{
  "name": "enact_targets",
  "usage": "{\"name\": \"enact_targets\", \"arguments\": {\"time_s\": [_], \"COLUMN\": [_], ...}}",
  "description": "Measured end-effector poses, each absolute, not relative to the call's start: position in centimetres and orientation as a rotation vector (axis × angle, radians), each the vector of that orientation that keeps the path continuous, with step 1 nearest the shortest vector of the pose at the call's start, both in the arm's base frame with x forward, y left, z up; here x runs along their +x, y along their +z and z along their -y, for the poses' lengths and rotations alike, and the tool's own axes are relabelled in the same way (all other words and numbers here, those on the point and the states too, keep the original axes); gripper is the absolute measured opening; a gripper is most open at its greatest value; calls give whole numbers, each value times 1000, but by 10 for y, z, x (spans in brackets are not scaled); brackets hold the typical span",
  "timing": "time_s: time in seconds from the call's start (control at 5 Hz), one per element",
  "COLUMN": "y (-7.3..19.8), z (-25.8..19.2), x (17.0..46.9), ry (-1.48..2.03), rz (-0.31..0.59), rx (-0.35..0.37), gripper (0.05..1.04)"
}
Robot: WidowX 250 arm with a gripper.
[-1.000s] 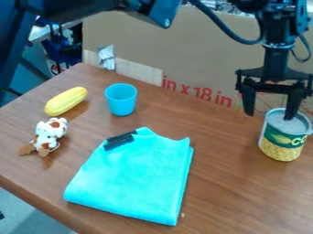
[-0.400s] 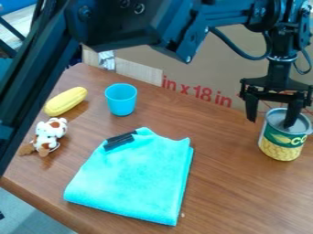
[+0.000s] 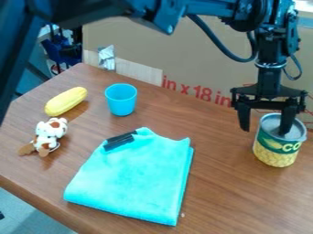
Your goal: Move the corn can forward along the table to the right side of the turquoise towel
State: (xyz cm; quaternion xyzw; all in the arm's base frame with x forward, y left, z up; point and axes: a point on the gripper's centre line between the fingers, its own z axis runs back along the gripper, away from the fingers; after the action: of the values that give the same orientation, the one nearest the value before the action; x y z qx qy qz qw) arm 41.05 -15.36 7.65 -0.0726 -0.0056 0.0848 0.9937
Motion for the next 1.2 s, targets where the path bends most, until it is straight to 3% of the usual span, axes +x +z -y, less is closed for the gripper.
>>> {"name": "enact_targets", "arguments": {"time_s": [0.2, 0.4, 0.6, 0.8, 1.0, 1.2], "y": [77, 80, 80, 80, 80, 93], "z": [145, 145, 146, 137, 137, 137], "x": [376, 353, 325, 291, 279, 287], "ry": [214, 194, 149, 175, 173, 133], "rz": [-73, -162, -222, -273, -310, -204], "rx": [-55, 95, 168, 96, 48, -14], "gripper": [1001, 1001, 1001, 1001, 1001, 1001]}}
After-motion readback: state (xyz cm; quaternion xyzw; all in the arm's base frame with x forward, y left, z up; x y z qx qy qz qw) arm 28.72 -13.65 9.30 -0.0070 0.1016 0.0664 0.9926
